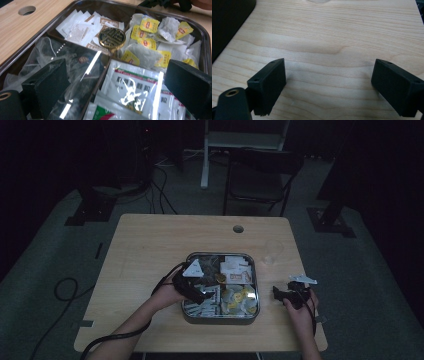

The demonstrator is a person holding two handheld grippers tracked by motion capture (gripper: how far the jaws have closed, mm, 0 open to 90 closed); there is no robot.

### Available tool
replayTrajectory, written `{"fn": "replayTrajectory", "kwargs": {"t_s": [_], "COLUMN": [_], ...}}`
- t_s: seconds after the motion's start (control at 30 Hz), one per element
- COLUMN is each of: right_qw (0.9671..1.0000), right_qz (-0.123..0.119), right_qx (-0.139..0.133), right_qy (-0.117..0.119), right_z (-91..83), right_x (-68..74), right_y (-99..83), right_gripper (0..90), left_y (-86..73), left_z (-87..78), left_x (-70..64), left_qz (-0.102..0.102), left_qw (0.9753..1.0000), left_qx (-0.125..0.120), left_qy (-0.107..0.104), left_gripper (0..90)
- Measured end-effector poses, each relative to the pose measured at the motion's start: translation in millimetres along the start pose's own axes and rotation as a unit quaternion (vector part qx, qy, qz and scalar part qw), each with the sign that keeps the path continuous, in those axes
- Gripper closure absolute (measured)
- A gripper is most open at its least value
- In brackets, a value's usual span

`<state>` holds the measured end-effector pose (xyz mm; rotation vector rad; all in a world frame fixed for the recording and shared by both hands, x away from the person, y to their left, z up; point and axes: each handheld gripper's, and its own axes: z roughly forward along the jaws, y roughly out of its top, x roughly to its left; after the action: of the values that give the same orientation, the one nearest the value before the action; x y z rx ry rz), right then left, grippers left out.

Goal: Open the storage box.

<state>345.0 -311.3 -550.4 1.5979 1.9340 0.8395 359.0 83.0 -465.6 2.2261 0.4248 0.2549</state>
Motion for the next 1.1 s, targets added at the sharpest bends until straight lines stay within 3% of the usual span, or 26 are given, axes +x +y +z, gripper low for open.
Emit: {"fn": "replayTrajectory", "kwargs": {"t_s": [0.13,0.3,0.63,1.1], "right_qw": [1.0,1.0,1.0,1.0], "right_qz": [0.0,0.0,0.0,0.0], "right_qx": [0.0,0.0,0.0,0.0], "right_qy": [0.0,0.0,0.0,0.0], "right_z": [0.0,0.0,0.0,0.0], "right_x": [0.0,0.0,0.0,-0.1], "right_y": [0.0,0.0,0.0,0.0], "right_gripper": [12.1,12.1,12.1,12.2], "left_y": [7.3,11.0,17.5,25.5], "left_z": [7.7,17.9,31.2,42.9], "left_x": [0.5,1.4,5.1,7.2], "left_qz": [-0.004,0.005,0.002,-0.004], "left_qw": [1.0,0.9999,0.9998,0.9994], "left_qx": [-0.004,0.003,0.019,0.028], "left_qy": [-0.005,-0.01,-0.01,-0.021], "left_gripper": [9.0,20.4,26.9,45.5]}}
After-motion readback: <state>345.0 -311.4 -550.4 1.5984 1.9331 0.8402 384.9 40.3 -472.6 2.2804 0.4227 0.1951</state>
